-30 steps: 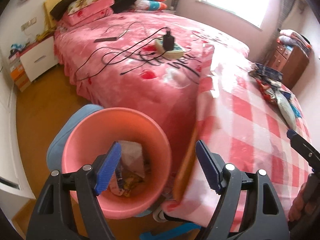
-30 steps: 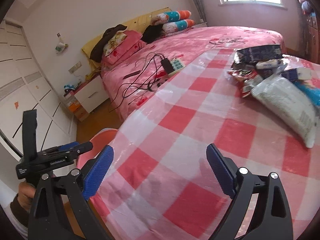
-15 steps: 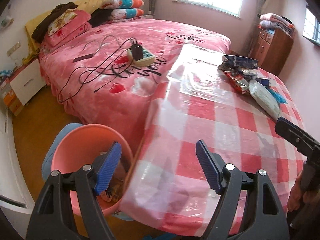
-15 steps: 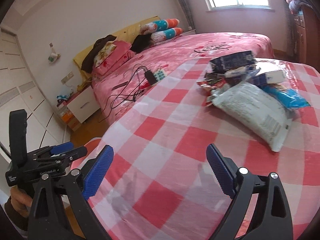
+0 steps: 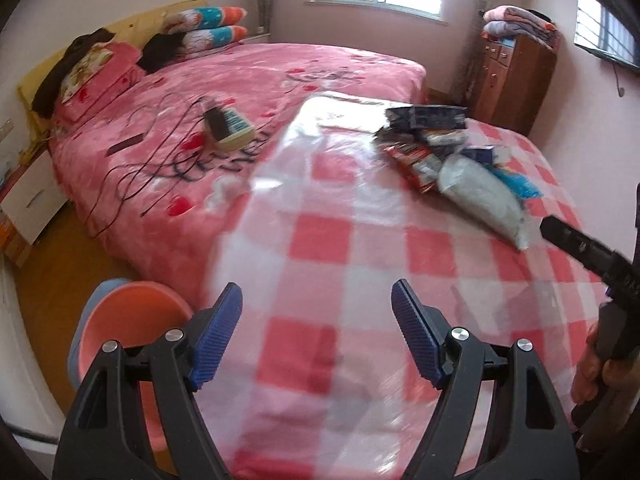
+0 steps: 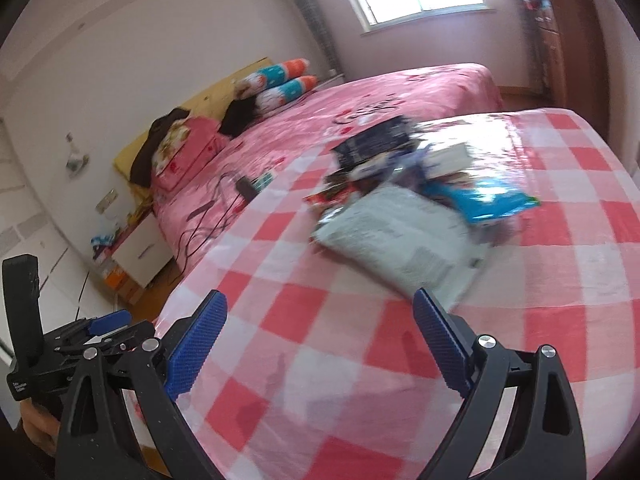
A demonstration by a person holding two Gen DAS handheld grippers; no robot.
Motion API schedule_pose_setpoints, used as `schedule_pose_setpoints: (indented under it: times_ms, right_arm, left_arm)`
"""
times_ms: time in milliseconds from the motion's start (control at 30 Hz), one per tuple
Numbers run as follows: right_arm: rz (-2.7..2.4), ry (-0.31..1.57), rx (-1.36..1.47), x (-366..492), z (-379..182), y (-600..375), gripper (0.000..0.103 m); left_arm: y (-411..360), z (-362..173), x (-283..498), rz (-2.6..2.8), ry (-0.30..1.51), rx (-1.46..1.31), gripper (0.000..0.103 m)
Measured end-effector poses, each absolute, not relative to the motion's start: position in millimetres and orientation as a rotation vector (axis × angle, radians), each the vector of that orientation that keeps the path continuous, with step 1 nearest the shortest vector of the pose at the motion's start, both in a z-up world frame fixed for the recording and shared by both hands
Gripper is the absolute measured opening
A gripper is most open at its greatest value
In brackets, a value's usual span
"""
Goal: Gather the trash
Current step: 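Grasp another white printed milk-powder bag with the left gripper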
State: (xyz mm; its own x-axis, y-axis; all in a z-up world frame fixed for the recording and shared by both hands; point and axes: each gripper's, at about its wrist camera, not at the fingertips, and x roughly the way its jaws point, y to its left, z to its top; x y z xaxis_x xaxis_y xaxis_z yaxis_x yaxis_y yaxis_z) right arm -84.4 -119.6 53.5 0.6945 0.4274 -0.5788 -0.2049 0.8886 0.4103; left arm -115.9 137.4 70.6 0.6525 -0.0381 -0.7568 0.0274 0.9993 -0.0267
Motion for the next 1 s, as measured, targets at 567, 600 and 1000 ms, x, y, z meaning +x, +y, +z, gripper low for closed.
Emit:
schedule_pose_setpoints:
  times_ms: [567, 600, 1000]
  right_arm:
    - [0.165, 0.74, 0.499, -65, 37, -228, 0.093]
    - [0.163, 0.738, 0.5, -64, 37, -229, 0.093]
    - [0.156, 0.756, 0.502, -61, 28, -239, 0.093]
  left_arm:
    - [9, 110, 137, -0.133, 0.86, -0.061, 0.078]
    - [6, 107, 151, -0.122, 0.876, -0.064, 0.078]
    - [-41, 50, 255, 0.006, 1.108, 0.065, 0.078]
